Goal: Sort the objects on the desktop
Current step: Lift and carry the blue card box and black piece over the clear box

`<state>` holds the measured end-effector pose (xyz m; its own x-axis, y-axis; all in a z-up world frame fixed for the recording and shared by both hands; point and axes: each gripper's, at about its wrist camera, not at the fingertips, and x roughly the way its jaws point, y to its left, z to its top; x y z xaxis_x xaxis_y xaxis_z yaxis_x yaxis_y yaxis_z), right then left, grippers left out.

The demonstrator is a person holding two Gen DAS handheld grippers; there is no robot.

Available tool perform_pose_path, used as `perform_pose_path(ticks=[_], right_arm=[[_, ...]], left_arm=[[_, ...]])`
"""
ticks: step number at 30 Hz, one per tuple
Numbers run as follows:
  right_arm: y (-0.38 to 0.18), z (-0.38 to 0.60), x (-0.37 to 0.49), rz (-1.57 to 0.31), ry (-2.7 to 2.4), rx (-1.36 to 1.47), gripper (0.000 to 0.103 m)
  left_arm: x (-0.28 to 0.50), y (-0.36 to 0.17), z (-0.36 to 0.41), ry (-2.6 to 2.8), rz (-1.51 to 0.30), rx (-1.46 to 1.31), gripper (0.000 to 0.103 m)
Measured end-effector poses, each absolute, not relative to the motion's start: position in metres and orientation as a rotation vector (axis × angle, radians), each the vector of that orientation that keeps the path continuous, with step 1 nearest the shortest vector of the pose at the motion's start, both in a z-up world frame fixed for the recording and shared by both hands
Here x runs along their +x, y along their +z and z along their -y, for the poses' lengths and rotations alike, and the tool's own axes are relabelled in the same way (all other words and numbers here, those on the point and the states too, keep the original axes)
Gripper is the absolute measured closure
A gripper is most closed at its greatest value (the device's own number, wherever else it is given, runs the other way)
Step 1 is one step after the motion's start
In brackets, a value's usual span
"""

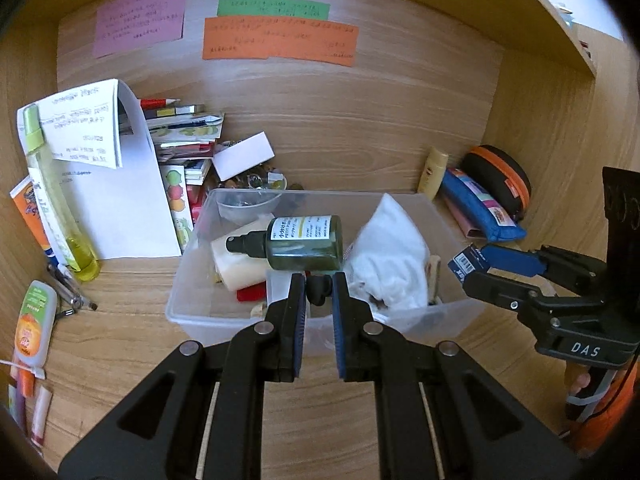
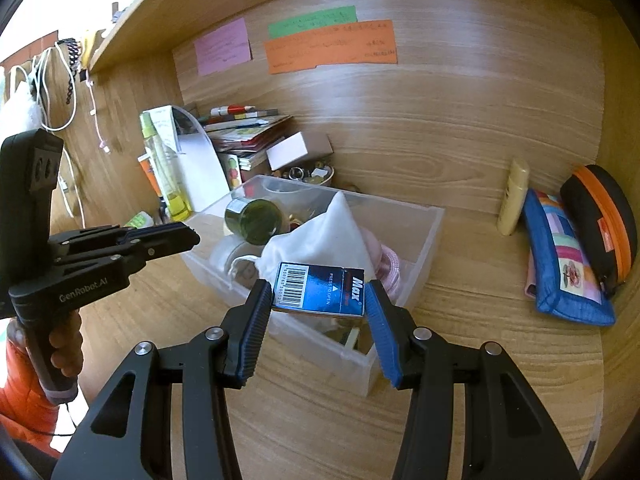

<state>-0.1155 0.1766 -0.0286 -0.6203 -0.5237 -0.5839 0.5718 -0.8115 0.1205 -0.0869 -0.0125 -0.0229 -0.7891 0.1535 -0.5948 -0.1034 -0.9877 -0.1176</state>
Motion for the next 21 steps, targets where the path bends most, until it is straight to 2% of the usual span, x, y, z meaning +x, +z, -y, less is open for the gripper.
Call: perform_pose_path(ticks=[21], right_arm=[[-0.044,-0.167,-0.13,-0.176,-2.384,0.869,0.058]], left_arm=[[-0.113,-0.046,0.007,2.793,0.106,-1.073,0.092]])
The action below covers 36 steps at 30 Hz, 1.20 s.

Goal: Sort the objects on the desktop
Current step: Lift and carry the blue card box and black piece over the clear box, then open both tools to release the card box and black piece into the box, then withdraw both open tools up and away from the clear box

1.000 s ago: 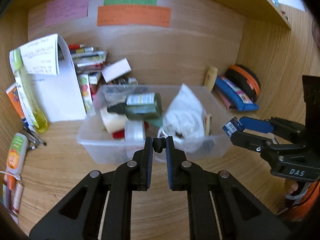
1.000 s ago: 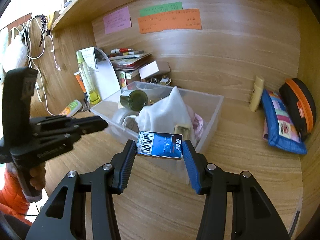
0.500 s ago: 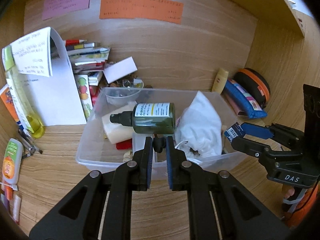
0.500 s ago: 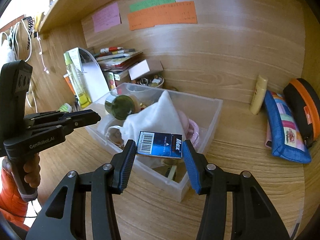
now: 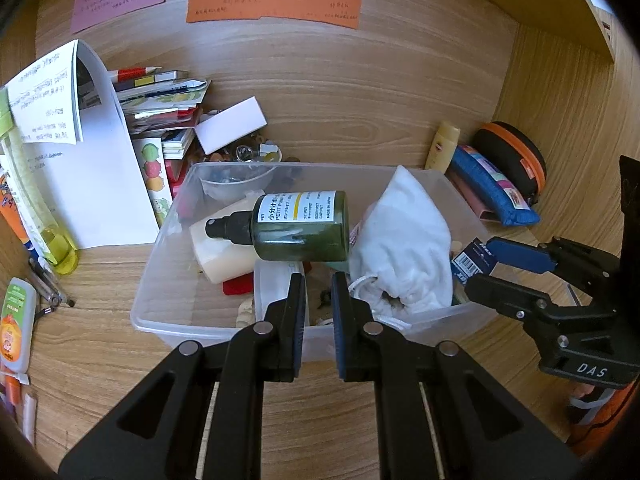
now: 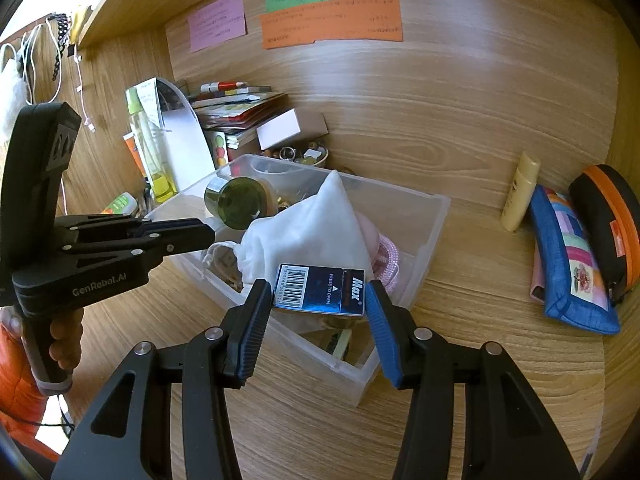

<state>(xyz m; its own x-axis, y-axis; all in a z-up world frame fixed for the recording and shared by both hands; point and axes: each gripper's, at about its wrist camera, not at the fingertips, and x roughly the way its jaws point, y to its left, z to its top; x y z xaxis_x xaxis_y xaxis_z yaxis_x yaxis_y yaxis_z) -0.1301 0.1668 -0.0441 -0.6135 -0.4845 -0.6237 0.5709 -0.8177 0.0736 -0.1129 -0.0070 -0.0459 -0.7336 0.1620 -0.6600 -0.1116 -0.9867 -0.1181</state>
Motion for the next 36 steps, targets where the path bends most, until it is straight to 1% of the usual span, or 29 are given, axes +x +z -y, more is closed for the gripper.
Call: perform_pose_path(ticks=[7,10,13,14,15,16,18,19,21,25,27,29,31,33,36], right_arm=[[-0.038,-0.17,-0.126,-0.16,-2.394,0.866,0.056],[-0.037,-0.169,-0.123,-0.164,-2.398,0.862,0.056],[-0.034,-0.17,-0.119,-0.161,-2.402,0.855,0.056],[-0.033,-0.171,-0.118,-0.161,-2.405,0.851,0.056],[-0.032,-0.171,-0.116,-0.161,-2.407,0.848,0.052],[-0.03,-0.172,-0.114,-0.159,-2.415,0.843,0.043],[-0.028,-0.174,-0.11,-0.152,-2.439,0.822,0.038],[-0.026,-0.174,-0.107,-0.151,-2.448,0.808,0.038],[-0.021,-0.175,-0.102,-0.149,-2.457,0.787,0.037],[-0.012,-0.176,-0.092,-0.144,-2.481,0.751,0.031],[-0.008,-0.177,-0.087,-0.142,-2.494,0.729,0.027],[-0.004,-0.177,-0.08,-0.139,-2.515,0.709,0.024],[-0.001,-0.178,-0.074,-0.151,-2.536,0.69,0.022],[0.002,-0.178,-0.067,-0.155,-2.542,0.674,0.021],[0.004,-0.179,-0.059,-0.145,-2.542,0.662,0.021]], left_arm=[[-0.106,-0.043,0.009,2.807,0.11,-1.065,0.091],[-0.101,-0.04,0.01,2.818,0.117,-1.058,0.087],[-0.095,-0.037,0.012,2.832,0.123,-1.047,0.077],[-0.093,-0.035,0.012,2.84,0.121,-1.041,0.07],[-0.09,-0.034,0.013,2.853,0.119,-1.033,0.065],[-0.087,-0.033,0.013,2.865,0.116,-1.021,0.063],[-0.082,-0.03,0.013,2.876,0.111,-1.005,0.06],[-0.079,-0.028,0.014,2.884,0.112,-0.997,0.059],[-0.073,-0.025,0.015,2.902,0.116,-0.982,0.051],[-0.061,-0.016,0.017,2.939,0.12,-0.944,0.046],[-0.053,-0.012,0.019,2.964,0.121,-0.918,0.035],[-0.046,-0.008,0.019,3.001,0.116,-0.888,0.029],[-0.037,-0.003,0.018,3.026,0.106,-0.861,0.025],[-0.031,0.0,0.018,3.05,0.099,-0.846,0.016],[-0.02,0.005,0.018,3.079,0.095,-0.813,0.009]])
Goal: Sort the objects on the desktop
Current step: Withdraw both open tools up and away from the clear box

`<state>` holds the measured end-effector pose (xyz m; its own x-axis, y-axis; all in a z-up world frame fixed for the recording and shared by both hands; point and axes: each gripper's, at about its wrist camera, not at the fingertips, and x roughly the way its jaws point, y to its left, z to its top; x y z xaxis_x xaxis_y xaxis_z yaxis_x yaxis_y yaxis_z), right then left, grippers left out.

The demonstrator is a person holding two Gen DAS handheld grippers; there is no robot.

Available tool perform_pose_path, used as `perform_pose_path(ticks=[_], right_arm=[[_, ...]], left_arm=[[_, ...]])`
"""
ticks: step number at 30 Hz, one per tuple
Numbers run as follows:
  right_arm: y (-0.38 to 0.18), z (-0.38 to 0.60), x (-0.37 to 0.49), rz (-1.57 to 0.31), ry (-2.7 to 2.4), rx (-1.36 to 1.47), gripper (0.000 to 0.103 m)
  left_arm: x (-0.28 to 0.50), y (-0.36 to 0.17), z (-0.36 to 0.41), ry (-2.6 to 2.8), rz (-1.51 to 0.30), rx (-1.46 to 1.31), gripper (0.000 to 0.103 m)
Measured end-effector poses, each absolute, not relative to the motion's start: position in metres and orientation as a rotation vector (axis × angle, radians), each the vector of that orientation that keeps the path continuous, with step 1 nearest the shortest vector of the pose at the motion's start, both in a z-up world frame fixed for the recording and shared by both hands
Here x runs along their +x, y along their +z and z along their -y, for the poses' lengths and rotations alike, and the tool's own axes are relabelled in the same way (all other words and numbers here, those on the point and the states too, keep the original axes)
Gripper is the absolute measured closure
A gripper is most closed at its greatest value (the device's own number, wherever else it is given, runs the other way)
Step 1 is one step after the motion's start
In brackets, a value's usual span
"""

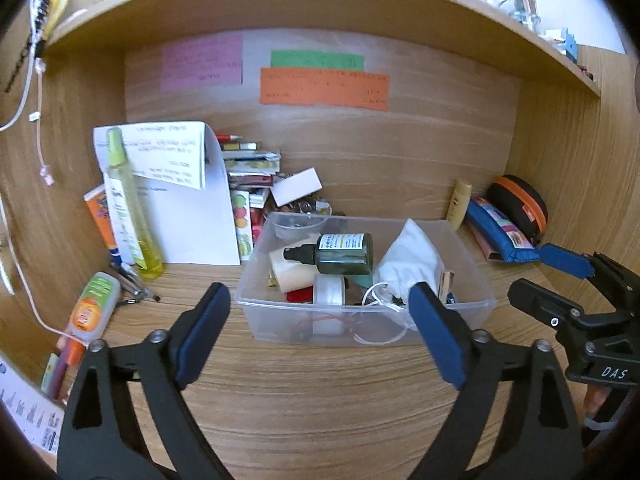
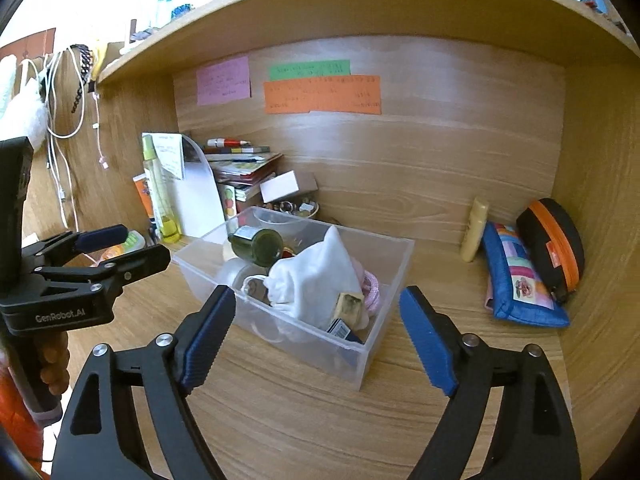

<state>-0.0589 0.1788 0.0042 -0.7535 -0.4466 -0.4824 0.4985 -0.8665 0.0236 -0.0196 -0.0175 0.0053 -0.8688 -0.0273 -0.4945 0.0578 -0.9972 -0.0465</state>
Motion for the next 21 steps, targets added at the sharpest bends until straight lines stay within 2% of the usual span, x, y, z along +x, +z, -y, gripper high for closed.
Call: perform_pose_path(ticks=[7,21], right_arm=[[0.009,-0.181,-0.039,-0.131,-2.538,0.634,0.02],[0.014,-0.189,-0.02,-0.114,-2.54,0.607,0.02]], left_arm=[[0.002,0.012,0.009,-2.985,-0.06,0.735,0.003],[0.02,0.013,-0.009,-3.051,-0.043,0.722,0.003]])
